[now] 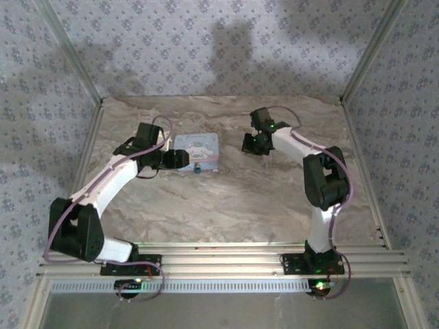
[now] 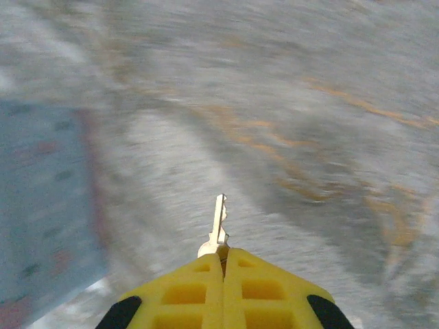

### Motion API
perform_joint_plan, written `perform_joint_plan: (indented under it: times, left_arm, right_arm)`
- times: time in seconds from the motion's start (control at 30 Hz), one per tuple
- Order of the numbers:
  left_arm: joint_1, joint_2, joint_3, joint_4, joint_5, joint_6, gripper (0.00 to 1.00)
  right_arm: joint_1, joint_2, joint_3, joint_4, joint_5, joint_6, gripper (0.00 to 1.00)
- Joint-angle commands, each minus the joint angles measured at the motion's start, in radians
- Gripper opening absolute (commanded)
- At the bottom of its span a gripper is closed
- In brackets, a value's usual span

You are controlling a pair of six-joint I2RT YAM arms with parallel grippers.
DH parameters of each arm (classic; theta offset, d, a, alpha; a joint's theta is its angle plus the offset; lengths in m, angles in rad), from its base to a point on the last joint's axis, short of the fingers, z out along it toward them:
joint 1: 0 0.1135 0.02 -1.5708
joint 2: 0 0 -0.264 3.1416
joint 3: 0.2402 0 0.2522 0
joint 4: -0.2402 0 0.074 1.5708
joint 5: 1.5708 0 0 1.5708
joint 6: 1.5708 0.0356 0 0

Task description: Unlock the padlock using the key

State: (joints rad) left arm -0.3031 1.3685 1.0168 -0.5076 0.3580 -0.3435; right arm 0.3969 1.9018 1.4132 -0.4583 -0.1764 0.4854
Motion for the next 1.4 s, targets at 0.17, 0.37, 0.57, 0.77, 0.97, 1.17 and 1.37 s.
perform_joint_plan:
  times: [0.17,0.37,0.57,0.77,0.97,1.17,1.37]
  left_arm:
    - [0.078,-0.196,-0.027,0.090,0.114,-0.091,0.67]
    - [0.092,-0.247,0.007,0.170,0.172,-0.197,0.64]
    - [0.078,-0.262,-0.004,0.379,0.261,-0.352,0.57]
    - [0.040,-0.256,0.020,0.420,0.282,-0.338,0.54]
    - [0.011,-0.241,0.013,0.448,0.307,-0.330,0.52]
    - [-0.011,-0.226,0.009,0.466,0.334,-0.299,0.51]
    - [-0.023,-0.223,-0.013,0.472,0.339,-0.288,0.49]
  right_arm:
    - [0.044,-0.230,-0.083,0.241,-0.330,-0.218,0.00]
    - [0.147,-0.332,-0.092,0.290,-0.449,-0.409,0.00]
    - [0.254,-0.373,-0.065,0.275,-0.378,-0.545,0.00]
    - [0.318,-0.385,-0.045,0.259,-0.286,-0.600,0.00]
    - [0.369,-0.404,-0.045,0.254,-0.177,-0.647,0.00]
    - [0.387,-0.418,-0.043,0.256,-0.156,-0.661,0.00]
    - [0.395,-0.432,-0.046,0.255,-0.149,-0.660,0.00]
